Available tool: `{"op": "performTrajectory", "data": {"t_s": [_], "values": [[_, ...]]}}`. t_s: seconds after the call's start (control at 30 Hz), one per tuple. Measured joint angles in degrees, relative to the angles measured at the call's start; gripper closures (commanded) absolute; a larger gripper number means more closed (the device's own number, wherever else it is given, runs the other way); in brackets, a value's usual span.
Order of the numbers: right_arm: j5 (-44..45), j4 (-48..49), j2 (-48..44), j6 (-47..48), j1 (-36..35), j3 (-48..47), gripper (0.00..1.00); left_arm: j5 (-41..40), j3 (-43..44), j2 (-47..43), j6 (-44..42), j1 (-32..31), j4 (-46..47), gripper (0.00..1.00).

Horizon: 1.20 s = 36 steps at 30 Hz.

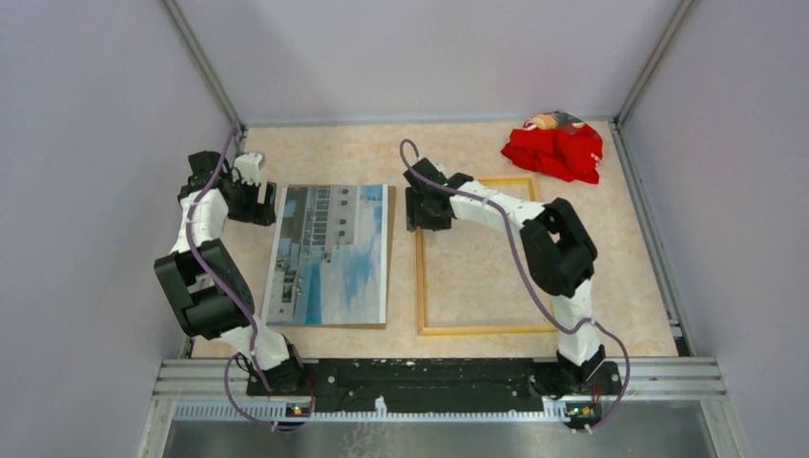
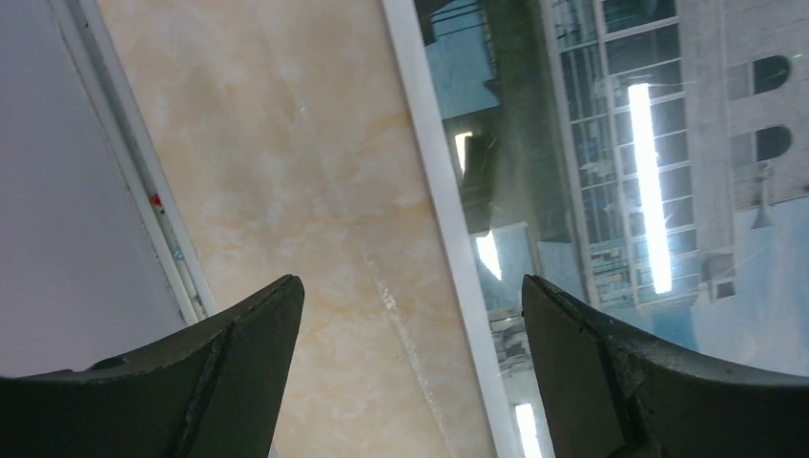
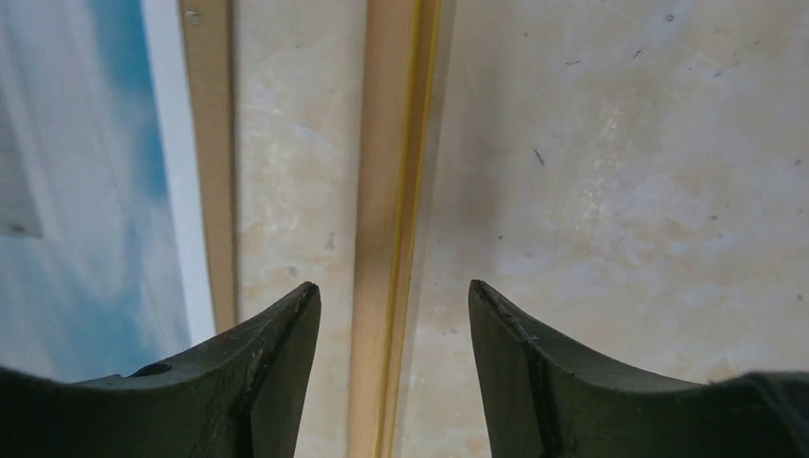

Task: Put the photo into the frame
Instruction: Pick up the photo frame item at the center of the board.

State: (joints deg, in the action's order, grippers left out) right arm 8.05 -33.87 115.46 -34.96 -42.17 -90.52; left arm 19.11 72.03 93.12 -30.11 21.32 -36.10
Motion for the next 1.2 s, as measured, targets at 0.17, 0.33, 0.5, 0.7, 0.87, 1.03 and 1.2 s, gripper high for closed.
{"op": "performTrajectory", "data": {"t_s": [0.17,0.33,0.5,0.7,0.87,1.03,1.2], "values": [[1.6,-1.6,6.8,0.2,-0.1,-3.0,0.51,-1.4,-1.6,-0.1,-1.5,2.7,0.4,0.08],[4.2,-1.8,6.8,-1.5,-0.1,-3.7,0.62,-4.0,-2.1,-0.1,-2.9,4.6,1.4,0.08],[6.1,-1.6,6.8,-3.4,0.1,-2.8,0.62,-5.3,-3.3,-0.1,-3.5,4.9,3.1,0.08],[7.9,-2.8,6.6,-3.3,0.1,-2.8,0.26,-5.4,-3.7,0.2,-4.2,4.9,3.3,0.06],[6.9,-3.5,3.3,-2.6,-0.1,-2.8,0.07,-6.9,-3.7,1.8,-4.6,5.0,5.0,0.03],[1.3,-1.0,-3.3,-2.7,-1.8,-3.0,0.05,-9.9,-3.7,4.6,-5.4,6.3,7.4,0.03],[-3.3,1.7,-2.5,-2.9,-8.0,-3.4,0.06,-12.1,-4.0,5.9,-6.4,8.0,9.6,0.06]]}}
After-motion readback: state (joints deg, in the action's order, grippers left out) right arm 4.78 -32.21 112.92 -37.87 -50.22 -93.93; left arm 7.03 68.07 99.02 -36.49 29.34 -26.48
